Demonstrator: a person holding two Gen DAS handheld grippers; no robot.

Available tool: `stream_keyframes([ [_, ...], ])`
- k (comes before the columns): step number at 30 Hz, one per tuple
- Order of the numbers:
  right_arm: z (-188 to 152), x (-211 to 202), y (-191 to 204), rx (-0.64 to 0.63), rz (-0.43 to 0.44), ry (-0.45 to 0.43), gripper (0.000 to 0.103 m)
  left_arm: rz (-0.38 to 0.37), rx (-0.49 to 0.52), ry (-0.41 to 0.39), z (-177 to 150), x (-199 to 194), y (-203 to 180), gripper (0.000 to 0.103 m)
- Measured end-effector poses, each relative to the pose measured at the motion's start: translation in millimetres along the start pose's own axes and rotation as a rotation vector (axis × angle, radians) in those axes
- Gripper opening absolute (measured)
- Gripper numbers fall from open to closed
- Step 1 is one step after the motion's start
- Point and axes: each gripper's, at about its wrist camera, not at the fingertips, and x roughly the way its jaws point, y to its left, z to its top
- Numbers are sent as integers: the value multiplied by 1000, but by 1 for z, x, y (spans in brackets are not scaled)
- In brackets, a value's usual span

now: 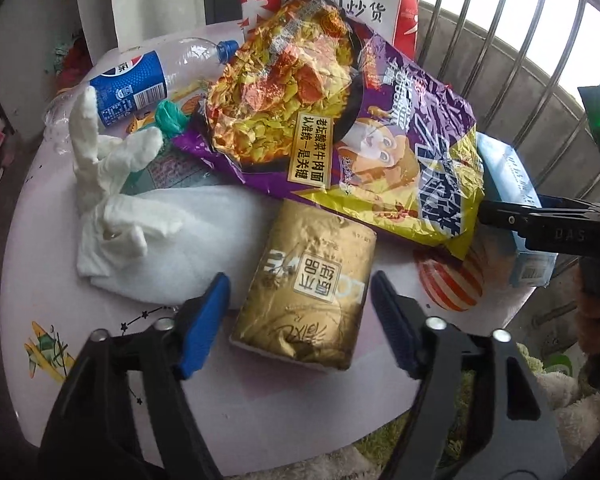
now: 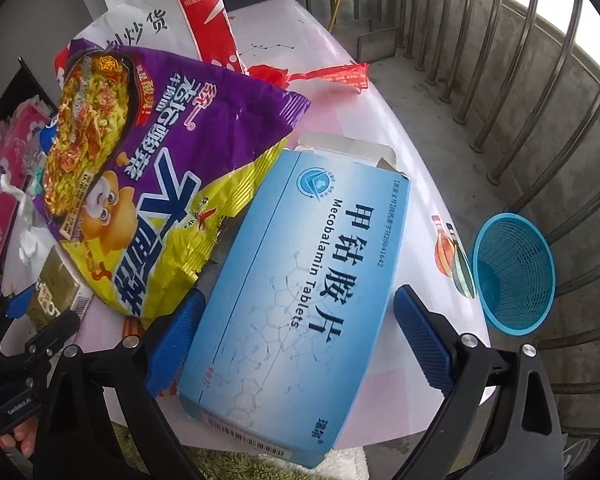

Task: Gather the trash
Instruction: 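Lift the blue box with the right tool while the left tool grasps the gold packet, then carry both items over the blue wastebasket and open both tools to drop them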

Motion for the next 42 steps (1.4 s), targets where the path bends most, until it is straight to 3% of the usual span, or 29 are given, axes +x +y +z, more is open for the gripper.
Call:
stream_keyframes([
  [2, 3, 2, 2, -13, -6, 1, 90, -14, 3, 1, 1, 2, -2, 59],
  [3, 4, 1, 1, -12, -6, -3, 83, -10, 5, -1, 1, 2, -2, 59],
  [9, 12, -7, -19, 81, 52, -10, 76, -4, 10, -8, 3, -2, -3, 57],
  [19, 18, -23, -73, 260, 221, -25, 74, -77, -57, -31, 4, -27, 7, 57],
  [25, 7, -34, -95, 335, 276, -72, 73, -129, -101, -83, 12, -43, 8, 56],
  [34, 1, -58, -132, 420, 307, -163, 73, -191, -46, -144, 58, -48, -24, 56],
  [42, -8, -75, -182, 521, 272, -248, 73, -338, 40, -109, 117, -26, -95, 56],
])
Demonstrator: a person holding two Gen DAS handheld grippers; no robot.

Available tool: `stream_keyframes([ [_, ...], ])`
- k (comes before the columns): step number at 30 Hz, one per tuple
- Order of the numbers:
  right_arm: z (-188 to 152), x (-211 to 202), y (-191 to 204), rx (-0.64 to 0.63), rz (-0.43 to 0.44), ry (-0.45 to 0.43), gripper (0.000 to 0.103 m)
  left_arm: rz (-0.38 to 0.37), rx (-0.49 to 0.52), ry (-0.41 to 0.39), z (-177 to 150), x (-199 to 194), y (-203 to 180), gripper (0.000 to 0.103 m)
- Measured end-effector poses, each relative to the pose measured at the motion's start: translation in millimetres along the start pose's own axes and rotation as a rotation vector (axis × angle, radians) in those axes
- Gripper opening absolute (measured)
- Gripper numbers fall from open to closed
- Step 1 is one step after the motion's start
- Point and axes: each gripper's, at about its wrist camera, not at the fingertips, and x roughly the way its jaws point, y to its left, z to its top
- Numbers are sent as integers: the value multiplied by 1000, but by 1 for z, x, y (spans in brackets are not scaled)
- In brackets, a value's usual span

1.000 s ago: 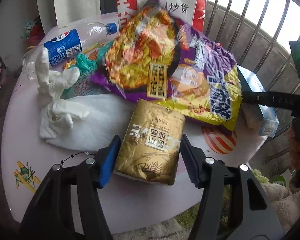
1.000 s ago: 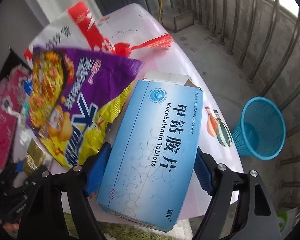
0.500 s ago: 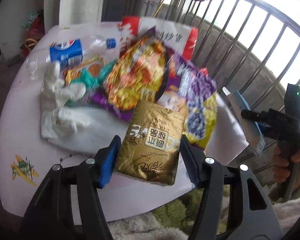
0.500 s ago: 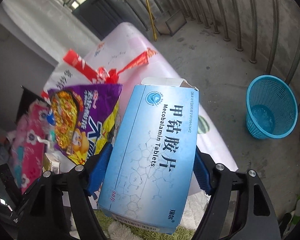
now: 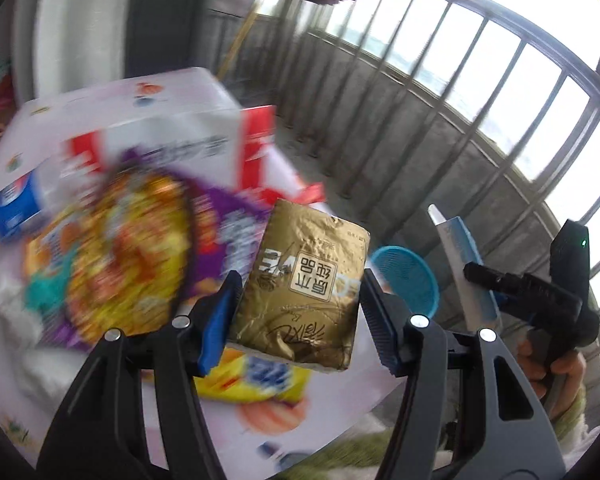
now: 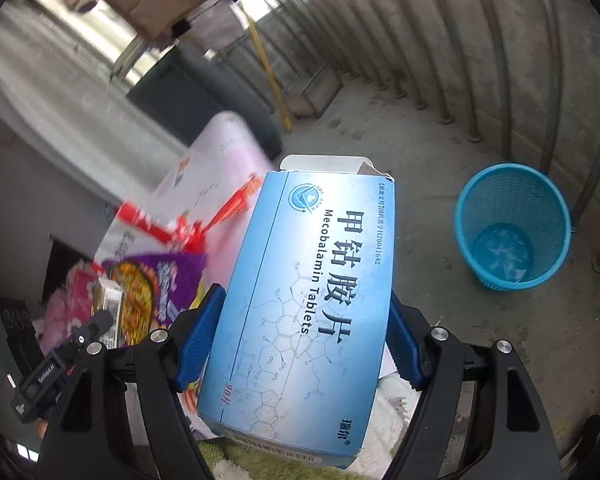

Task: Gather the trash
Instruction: 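Carry both items over the blue wastebasket and open both tools to drop them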

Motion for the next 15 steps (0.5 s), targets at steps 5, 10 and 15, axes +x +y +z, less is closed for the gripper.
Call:
stream_keyframes([
  [5, 12, -12, -43, 121, -4, -40, 73, -112, 48, 105, 36, 44, -39, 56],
  [10, 21, -8, -107, 310, 6, -46, 73, -165, 147, 235, 71, 110, -92, 56],
  [15, 29, 13, -173, 501, 18, -45, 73, -193, 210, 402, 90, 202, -149, 56],
])
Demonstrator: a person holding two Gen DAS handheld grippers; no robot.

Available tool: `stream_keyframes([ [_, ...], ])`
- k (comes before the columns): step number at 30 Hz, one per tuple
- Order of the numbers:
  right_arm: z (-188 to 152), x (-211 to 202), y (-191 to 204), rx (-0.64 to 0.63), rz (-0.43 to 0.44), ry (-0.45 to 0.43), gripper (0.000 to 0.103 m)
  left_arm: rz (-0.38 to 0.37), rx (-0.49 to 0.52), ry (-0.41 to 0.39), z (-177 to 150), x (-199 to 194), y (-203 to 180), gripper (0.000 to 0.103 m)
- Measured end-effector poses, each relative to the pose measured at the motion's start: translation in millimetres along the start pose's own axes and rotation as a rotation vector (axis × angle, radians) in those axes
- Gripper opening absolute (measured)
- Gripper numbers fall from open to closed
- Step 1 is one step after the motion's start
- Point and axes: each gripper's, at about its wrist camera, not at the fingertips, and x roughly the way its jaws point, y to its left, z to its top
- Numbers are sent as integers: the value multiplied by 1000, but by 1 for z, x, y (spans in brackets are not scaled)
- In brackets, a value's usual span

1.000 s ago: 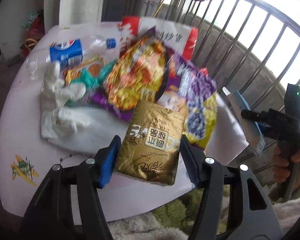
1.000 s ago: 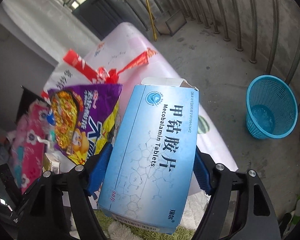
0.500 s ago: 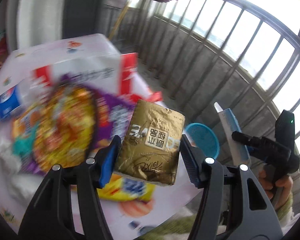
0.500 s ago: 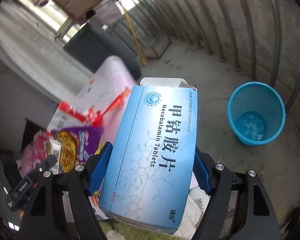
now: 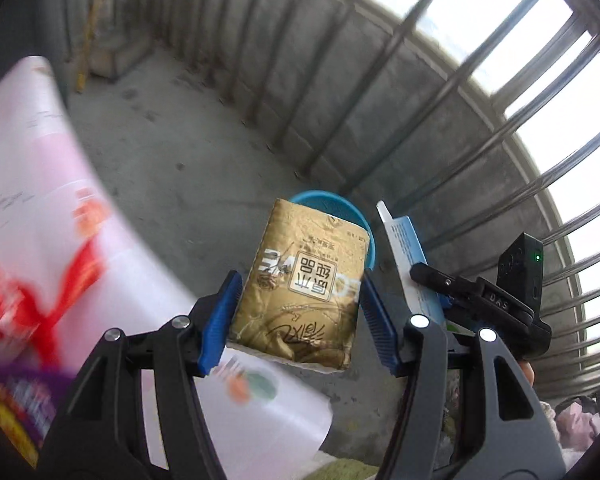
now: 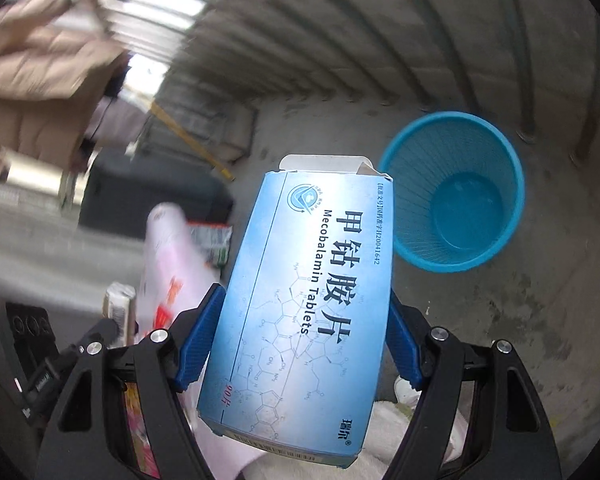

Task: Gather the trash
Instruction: 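Carry both items over the blue wastebasket and open both tools to drop them, then move both open tools back over the table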

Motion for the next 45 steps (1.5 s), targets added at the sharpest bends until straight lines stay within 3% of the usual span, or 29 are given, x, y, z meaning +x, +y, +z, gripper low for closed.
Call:
stream_keyframes([
  [5, 36, 19, -28, 81, -23, -27, 73, 11, 29, 63, 42, 66, -25, 57],
  [7, 52, 27, -42, 123, -45, -68, 78, 4, 42, 64, 60, 92, -37, 57],
  [8, 60, 32, -52, 133, -51, -82, 82, -1, 43, 59, 70, 108, -43, 59],
  [9, 69, 40, -65, 170, -70, -99, 91, -2, 38, 53, 77, 120, -48, 74],
  [11, 80, 53, -87, 213, -86, -112, 95, 0, 33, 41, 84, 142, -54, 85],
  [13, 81, 68, -111, 270, -143, -100, 95, 19, 25, 41, 87, 160, -61, 85],
  [17, 61, 75, -132, 321, -129, -92, 95, -20, 19, 44, 76, 156, -64, 85],
  [22, 44, 69, -121, 249, -195, -113, 95, -22, 94, -54, 64, 110, -65, 85],
  [27, 40, 48, -60, 49, -340, -199, 95, -128, 77, -179, 55, 50, -57, 88],
  [32, 11, 26, 41, -329, -575, -381, 97, -171, 42, -275, 24, -23, -34, 89],
  [37, -43, 26, 126, -719, -702, -497, 97, -159, -42, -369, -37, -110, 24, 90],
  [39, -61, 23, 144, -833, -672, -505, 97, -110, -71, -439, -69, -144, 50, 92],
  [41, -82, 19, 169, -929, -537, -478, 97, -24, -110, -512, -104, -176, 75, 93],
  [44, -112, 8, 193, -968, -276, -446, 97, 114, -160, -591, -163, -216, 110, 93],
  [45, -119, 7, 200, -976, -225, -435, 97, 167, -183, -608, -190, -228, 122, 93],
])
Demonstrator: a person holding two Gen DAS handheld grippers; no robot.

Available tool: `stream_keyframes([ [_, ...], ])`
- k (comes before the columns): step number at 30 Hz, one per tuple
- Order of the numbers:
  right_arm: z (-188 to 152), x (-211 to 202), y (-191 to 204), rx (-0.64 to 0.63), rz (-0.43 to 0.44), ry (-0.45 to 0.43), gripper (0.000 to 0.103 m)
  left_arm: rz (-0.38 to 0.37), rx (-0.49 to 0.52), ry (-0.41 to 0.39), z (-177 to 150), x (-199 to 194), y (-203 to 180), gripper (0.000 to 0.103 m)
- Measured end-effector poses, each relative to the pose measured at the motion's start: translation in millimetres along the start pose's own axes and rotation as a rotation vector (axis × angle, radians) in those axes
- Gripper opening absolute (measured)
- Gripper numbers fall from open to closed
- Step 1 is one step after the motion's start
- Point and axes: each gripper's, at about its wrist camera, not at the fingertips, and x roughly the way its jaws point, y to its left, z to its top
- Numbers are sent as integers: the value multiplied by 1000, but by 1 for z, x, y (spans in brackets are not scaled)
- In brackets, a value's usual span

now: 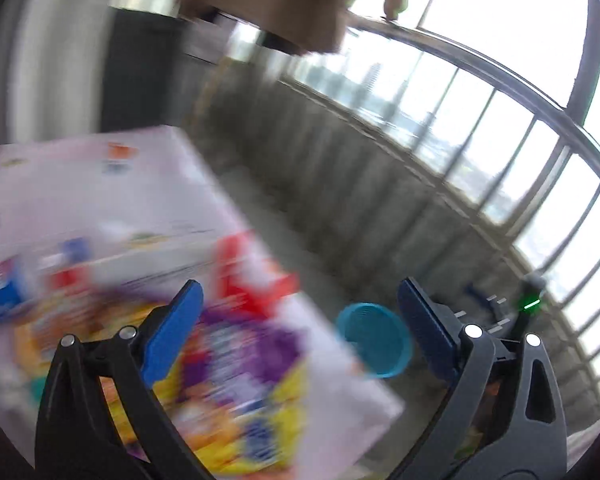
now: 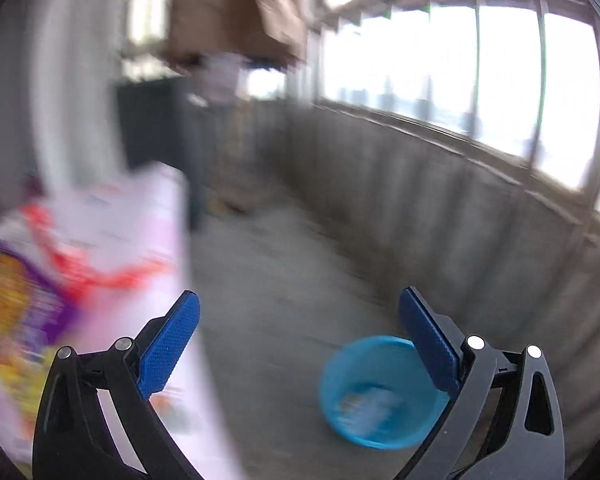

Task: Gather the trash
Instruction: 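Move both open tools back over the table, then grasp the purple noodle bag with the right tool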

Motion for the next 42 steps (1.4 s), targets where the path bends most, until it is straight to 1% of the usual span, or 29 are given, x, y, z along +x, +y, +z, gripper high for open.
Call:
stream_keyframes([
  [2, 6, -5, 25, 2, 119, -2, 97, 63, -25, -6, -20, -26, 25, 93],
  [5, 11, -1, 60, -2, 258, 37, 97, 145, -90, -4, -51, -55, 57, 93],
  [6, 13, 4, 72, 3, 323, 60, 97, 155, -108, -7, -62, -62, 64, 93],
  [7, 11, 9, 82, 6, 362, 80, 97, 160, -121, -11, -69, -66, 73, 93],
  [8, 11, 18, 94, 10, 409, 115, 97, 171, -137, -18, -81, -71, 78, 93],
  [9, 9, 28, 103, 15, 446, 153, 97, 172, -142, -20, -86, -75, 83, 93],
  [12, 1, 45, 122, 19, 501, 235, 90, 172, -162, 1, -108, -75, 88, 93],
  [15, 0, 69, 143, 0, 519, 287, 85, 167, -153, 14, -120, -69, 86, 93],
  [17, -4, 72, 156, -3, 523, 296, 85, 164, -127, 10, -123, -62, 81, 91],
  [21, 2, 96, 164, 9, 537, 326, 79, 111, -102, 26, -127, -52, 78, 74],
  [22, 2, 104, 164, 20, 552, 350, 77, 105, -102, 32, -124, -48, 80, 70],
  [23, 0, 112, 164, 30, 577, 375, 76, 100, -101, 38, -125, -45, 80, 65],
  [24, -2, 119, 165, 38, 596, 403, 72, 92, -100, 48, -126, -40, 81, 61],
  [25, -4, 125, 165, 41, 605, 435, 64, 87, -103, 59, -126, -35, 81, 58],
  [26, -8, 127, 166, 41, 613, 462, 59, 91, -106, 76, -127, -29, 82, 53],
  [28, -14, 129, 165, 34, 632, 503, 47, 104, -111, 110, -127, -19, 84, 45],
  [29, -18, 129, 164, 23, 640, 521, 43, 103, -115, 119, -128, -16, 84, 38],
  [31, -24, 120, 159, -4, 642, 549, 33, 93, -125, 128, -130, -11, 84, 37],
  [33, -32, 106, 150, -22, 650, 577, 29, 88, -123, 136, -131, -8, 83, 34],
  [37, -50, 77, 134, -50, 680, 640, 28, 106, -102, 179, -134, 1, 77, 31],
  [40, -59, 60, 128, -124, 627, 644, 28, 128, -90, 211, -136, 9, 73, 30],
  [42, -57, 56, 124, -126, 585, 622, 29, 130, -89, 231, -138, 13, 70, 28],
])
